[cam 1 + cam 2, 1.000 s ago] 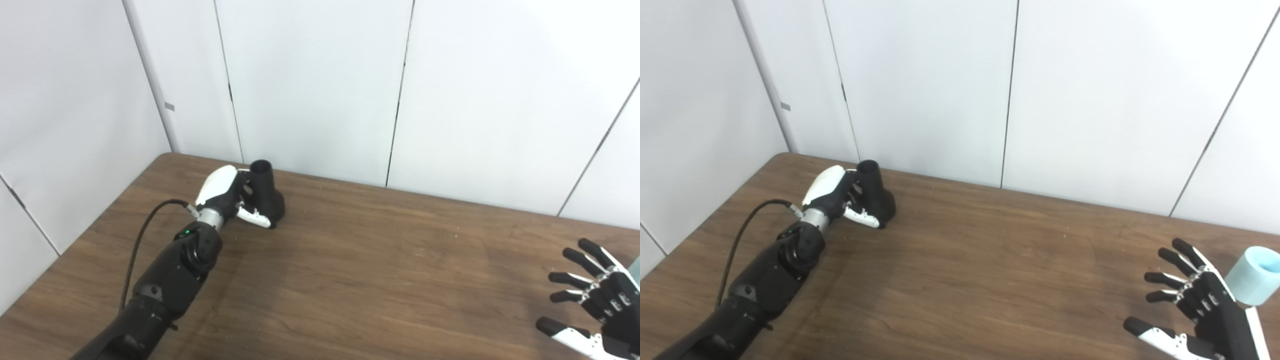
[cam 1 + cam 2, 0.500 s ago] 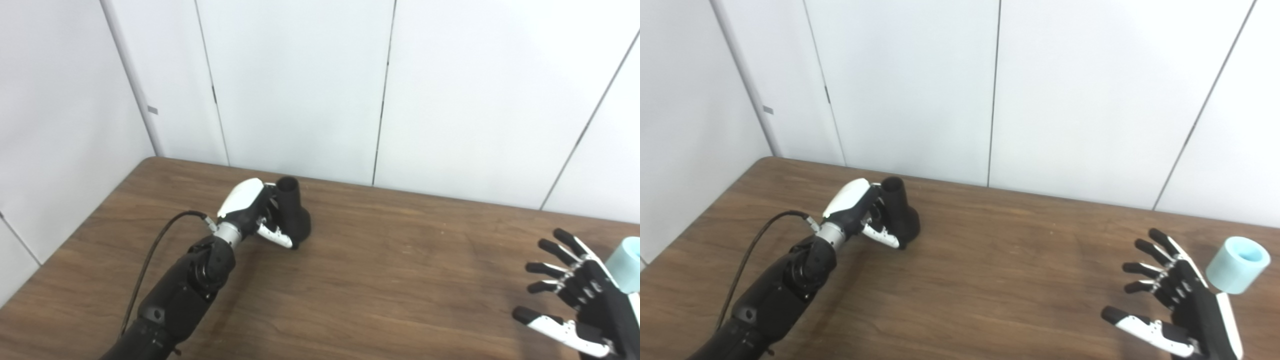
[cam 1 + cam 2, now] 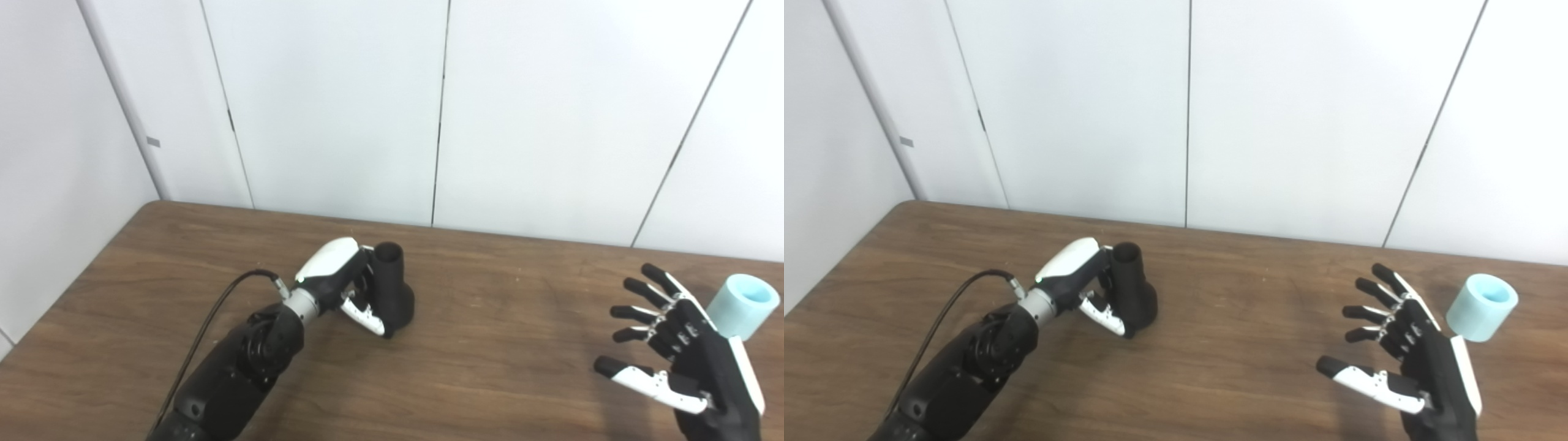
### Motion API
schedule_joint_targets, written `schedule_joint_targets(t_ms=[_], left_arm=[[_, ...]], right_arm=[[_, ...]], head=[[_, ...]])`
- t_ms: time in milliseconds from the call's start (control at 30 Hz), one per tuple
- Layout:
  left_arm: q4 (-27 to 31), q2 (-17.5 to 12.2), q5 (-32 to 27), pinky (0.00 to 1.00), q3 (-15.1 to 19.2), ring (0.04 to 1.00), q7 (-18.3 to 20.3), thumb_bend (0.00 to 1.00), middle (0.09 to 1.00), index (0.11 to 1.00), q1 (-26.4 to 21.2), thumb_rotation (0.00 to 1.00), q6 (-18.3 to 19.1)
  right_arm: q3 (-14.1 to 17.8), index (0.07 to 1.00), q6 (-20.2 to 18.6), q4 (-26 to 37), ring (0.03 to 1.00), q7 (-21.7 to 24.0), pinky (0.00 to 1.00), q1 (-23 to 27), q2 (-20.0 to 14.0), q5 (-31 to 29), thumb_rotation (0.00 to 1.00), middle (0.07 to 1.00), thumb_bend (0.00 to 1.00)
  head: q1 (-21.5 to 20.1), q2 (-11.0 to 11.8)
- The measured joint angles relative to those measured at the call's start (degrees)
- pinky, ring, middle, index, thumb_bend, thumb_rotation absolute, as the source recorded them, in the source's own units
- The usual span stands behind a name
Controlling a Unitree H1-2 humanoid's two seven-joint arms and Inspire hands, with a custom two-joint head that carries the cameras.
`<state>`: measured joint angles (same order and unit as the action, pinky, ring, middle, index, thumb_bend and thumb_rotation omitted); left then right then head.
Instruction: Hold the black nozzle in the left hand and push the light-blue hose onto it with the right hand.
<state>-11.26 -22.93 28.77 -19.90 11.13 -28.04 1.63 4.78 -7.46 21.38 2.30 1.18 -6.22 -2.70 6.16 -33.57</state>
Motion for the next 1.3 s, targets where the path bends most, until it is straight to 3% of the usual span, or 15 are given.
schedule_joint_targets(t_ms=[400, 567, 700, 933, 1133, 1300], left_arm=[[2.1, 3.6, -0.3, 0.6, -1.8, 0.549, 2.9, 0.52, 0.516, 0.464, 0.0, 0.0, -0.4], [2.1, 5.5, -0.4, 0.51, -2.3, 0.498, 3.0, 0.52, 0.51, 0.469, 0.5, 0.0, -2.4], [2.4, 7.0, -0.4, 0.49, -3.1, 0.501, 3.2, 0.52, 0.504, 0.472, 0.6, 0.0, -2.6], [3.2, 7.7, 0.1, 0.51, -5.4, 0.489, 3.9, 0.53, 0.451, 0.499, 0.8, 0.0, -3.8], [3.3, 8.0, 0.7, 0.53, -6.6, 0.524, 3.8, 0.53, 0.459, 0.498, 0.7, 0.0, -4.7], [1.9, 7.8, 1.7, 0.54, -7.5, 0.499, 3.8, 0.52, 0.423, 0.508, -0.2, 0.0, -6.5]], right_arm=[[-0.4, 0.85, 2.2, -0.4, 0.631, -0.2, 0.49, 0.7, 0.1, 1.6, 0.09, 0.781, 0.73], [-0.4, 0.848, 2.7, -0.5, 0.63, -0.3, 0.48, 0.8, 0.6, 1.7, 0.1, 0.781, 0.73], [-0.6, 0.845, 2.6, -0.5, 0.629, -0.3, 0.49, 0.8, 0.8, 1.7, 0.11, 0.78, 0.74], [-1.1, 0.842, 2.4, -0.4, 0.628, -0.3, 0.49, 0.8, 0.8, 2.4, 0.12, 0.777, 0.74], [-1.2, 0.841, 2.1, 0.1, 0.627, -0.3, 0.49, 0.9, 0.8, 3.0, 0.13, 0.776, 0.75], [0.9, 0.842, 0.2, 2.5, 0.62, -0.3, 0.47, 1.1, 0.0, 2.2, 0.12, 0.776, 0.74]], head=[[-2.9, -0.4], [-4.5, -0.9], [-5.3, -1.1], [-8.7, -1.5], [-9.8, -1.8], [-10.5, -2.0]])
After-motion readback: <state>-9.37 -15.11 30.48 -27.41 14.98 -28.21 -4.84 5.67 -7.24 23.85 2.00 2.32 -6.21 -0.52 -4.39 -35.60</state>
